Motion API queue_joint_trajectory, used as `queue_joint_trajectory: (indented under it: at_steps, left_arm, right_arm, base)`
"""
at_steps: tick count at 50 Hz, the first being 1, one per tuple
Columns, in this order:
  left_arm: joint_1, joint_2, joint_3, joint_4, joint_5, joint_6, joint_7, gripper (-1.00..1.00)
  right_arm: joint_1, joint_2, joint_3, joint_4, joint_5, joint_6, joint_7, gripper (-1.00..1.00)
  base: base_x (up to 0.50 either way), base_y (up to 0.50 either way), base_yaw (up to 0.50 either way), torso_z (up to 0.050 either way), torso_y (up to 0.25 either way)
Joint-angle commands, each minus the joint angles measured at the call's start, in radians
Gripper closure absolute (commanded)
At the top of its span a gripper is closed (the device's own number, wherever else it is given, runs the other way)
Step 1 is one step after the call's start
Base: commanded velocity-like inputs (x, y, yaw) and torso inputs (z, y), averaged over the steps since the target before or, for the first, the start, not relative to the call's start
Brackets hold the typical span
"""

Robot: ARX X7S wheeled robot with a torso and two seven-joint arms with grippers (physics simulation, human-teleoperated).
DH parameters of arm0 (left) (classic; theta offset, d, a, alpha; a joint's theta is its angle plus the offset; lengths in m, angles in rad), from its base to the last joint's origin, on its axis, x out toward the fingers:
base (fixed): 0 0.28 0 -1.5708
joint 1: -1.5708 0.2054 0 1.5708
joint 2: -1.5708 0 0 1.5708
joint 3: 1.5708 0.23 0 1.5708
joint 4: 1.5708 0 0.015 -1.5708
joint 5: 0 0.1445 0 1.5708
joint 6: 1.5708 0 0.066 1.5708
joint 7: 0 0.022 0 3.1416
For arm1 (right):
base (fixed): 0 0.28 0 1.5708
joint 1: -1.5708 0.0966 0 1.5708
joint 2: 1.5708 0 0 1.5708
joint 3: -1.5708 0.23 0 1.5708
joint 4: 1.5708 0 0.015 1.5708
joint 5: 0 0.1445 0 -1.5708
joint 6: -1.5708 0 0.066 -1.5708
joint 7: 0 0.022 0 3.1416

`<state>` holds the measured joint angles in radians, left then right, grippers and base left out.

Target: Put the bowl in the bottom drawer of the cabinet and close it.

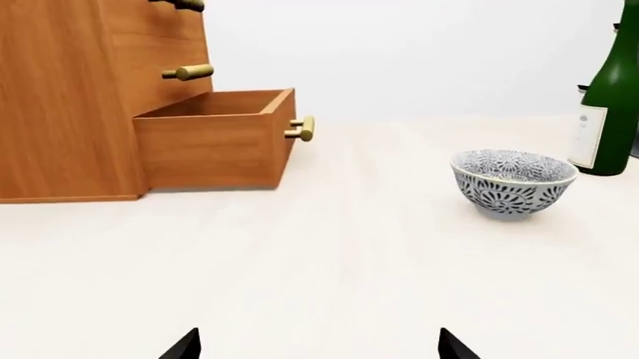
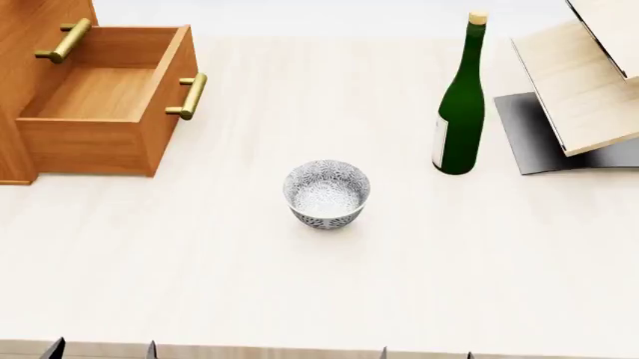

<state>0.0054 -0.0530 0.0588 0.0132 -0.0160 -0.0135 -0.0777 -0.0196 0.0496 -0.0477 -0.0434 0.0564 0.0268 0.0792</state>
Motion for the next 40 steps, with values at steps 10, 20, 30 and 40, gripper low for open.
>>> queue_joint_trajectory:
  at_steps: [10, 20, 30, 40]
  left_arm:
    - [0.046, -0.046, 0.022, 0.255, -0.043, -0.064, -0.031, -1.0]
    - [0.06, -0.068, 0.046, 0.498, -0.056, -0.194, -0.046, -1.0]
    - [0.063, -0.084, 0.052, 0.666, -0.075, -0.286, -0.065, -1.0]
    - [0.053, -0.098, 0.062, 0.774, -0.084, -0.364, -0.084, -1.0]
  right_arm:
    - [-0.026, 0.052, -0.04, -0.365, -0.024, 0.192, 0.072, -1.0]
    - [-0.013, 0.071, -0.047, -0.575, -0.01, 0.313, 0.089, -1.0]
    - [0.008, 0.089, -0.053, -0.736, 0.001, 0.422, 0.103, -1.0]
    - [0.025, 0.1, -0.055, -0.8, 0.013, 0.463, 0.113, -1.0]
  base:
    - [0.0, 0.0, 0.0, 0.0, 0.0]
    - [0.0, 0.0, 0.0, 0.0, 0.0]
    - [0.0, 0.0, 0.0, 0.0, 0.0]
    - [0.0, 0.0, 0.0, 0.0, 0.0]
